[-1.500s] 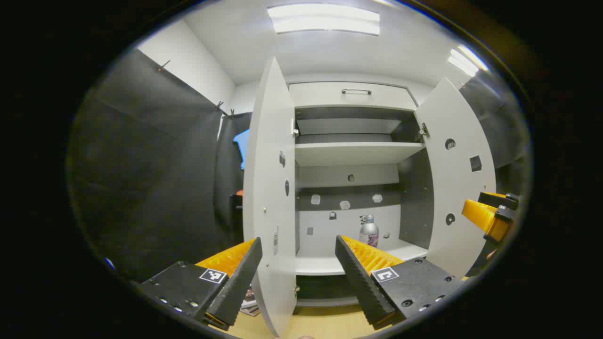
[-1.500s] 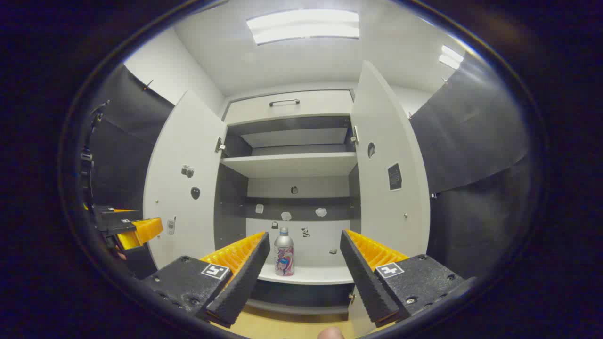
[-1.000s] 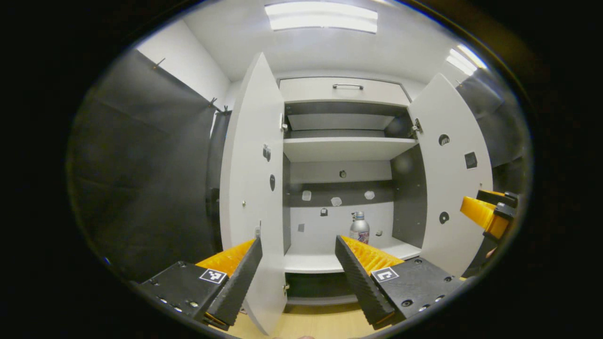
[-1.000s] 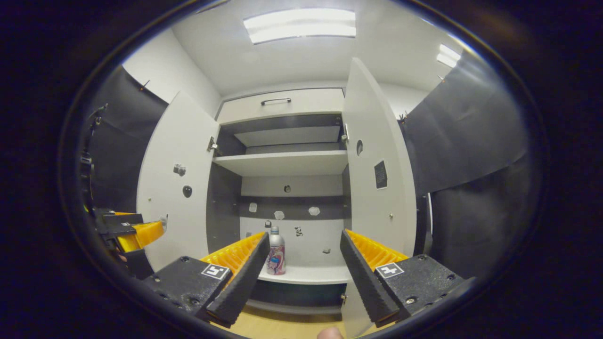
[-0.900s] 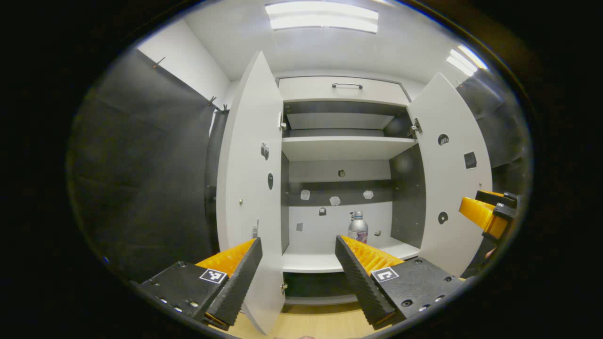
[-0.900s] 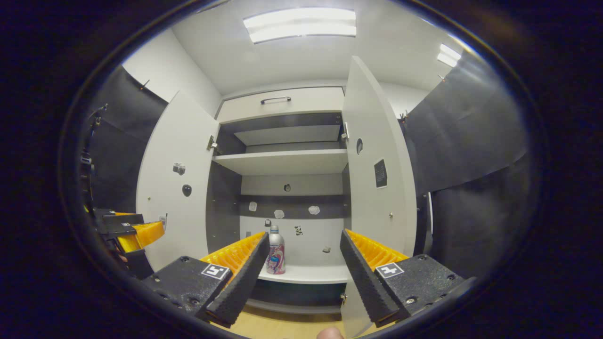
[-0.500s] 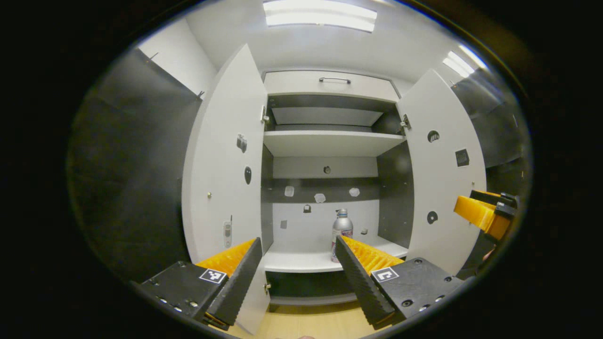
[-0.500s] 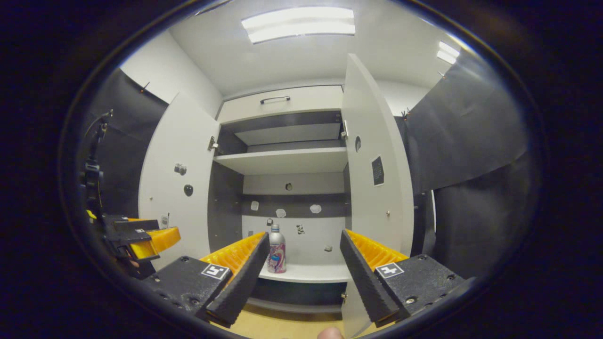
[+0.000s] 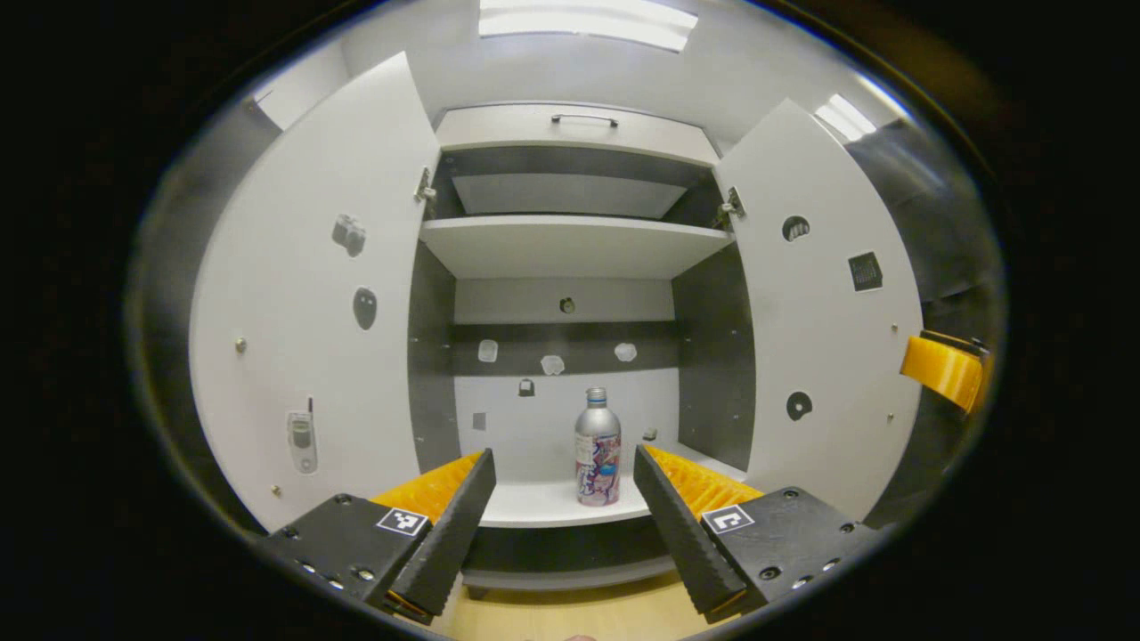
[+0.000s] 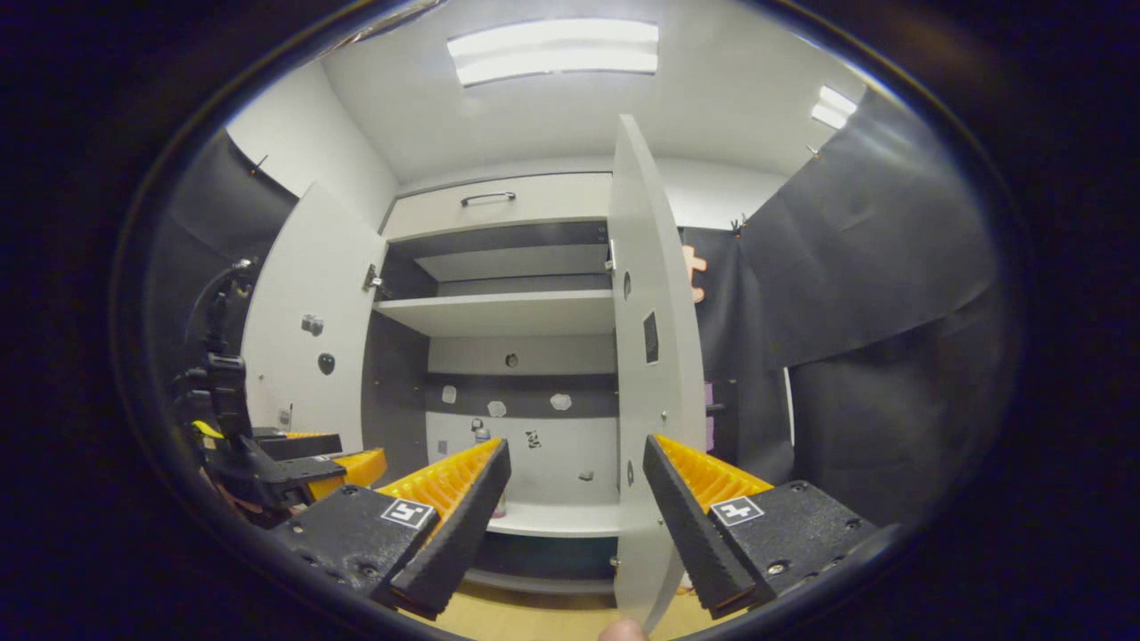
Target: Grasp the bottle in the cabinet with the left hand and place it on the coaster, then close the right door with the right hand and the left door with the left hand.
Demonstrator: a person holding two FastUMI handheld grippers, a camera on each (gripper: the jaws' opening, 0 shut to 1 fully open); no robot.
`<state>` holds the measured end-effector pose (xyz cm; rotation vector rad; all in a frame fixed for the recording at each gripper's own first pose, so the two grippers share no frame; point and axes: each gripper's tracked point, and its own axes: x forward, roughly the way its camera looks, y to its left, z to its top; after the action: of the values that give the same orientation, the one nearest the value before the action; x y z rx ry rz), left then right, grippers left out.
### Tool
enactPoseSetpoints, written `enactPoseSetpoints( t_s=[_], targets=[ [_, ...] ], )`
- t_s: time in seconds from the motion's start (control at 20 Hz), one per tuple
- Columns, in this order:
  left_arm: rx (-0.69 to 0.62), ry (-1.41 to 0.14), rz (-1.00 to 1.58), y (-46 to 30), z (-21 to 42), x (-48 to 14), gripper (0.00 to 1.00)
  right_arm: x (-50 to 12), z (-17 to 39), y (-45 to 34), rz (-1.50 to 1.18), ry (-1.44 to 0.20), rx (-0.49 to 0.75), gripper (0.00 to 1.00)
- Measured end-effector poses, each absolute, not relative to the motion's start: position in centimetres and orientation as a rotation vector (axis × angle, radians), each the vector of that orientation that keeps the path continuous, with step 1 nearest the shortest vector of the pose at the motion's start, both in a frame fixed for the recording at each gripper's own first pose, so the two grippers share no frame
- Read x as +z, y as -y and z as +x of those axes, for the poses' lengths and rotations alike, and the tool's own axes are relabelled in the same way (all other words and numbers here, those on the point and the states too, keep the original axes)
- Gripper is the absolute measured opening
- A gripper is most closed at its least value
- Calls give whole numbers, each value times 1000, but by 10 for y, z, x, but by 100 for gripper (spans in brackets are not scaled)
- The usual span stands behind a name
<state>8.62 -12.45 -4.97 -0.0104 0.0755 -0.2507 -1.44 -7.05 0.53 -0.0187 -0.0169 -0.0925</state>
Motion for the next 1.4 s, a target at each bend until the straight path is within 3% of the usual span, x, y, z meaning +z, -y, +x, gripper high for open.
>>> enactPoseSetpoints(
  t_s=[0.05,0.15,0.75,1.2,1.4],
  targets=[
    [-261,-83,-6,130,94,-55,100,7,-18,73,-30,23,-104,98],
    [-273,-96,4,140,110,-64,95,8,-24,84,-48,30,-136,98],
    [-294,-138,47,182,216,-113,96,4,-56,165,-25,-5,-383,98],
    [-282,-244,-8,201,274,-159,96,-2,-66,191,-50,-27,-464,98],
    [-270,-254,-2,197,282,-167,88,-5,-62,194,-45,-37,-458,98]
  ],
)
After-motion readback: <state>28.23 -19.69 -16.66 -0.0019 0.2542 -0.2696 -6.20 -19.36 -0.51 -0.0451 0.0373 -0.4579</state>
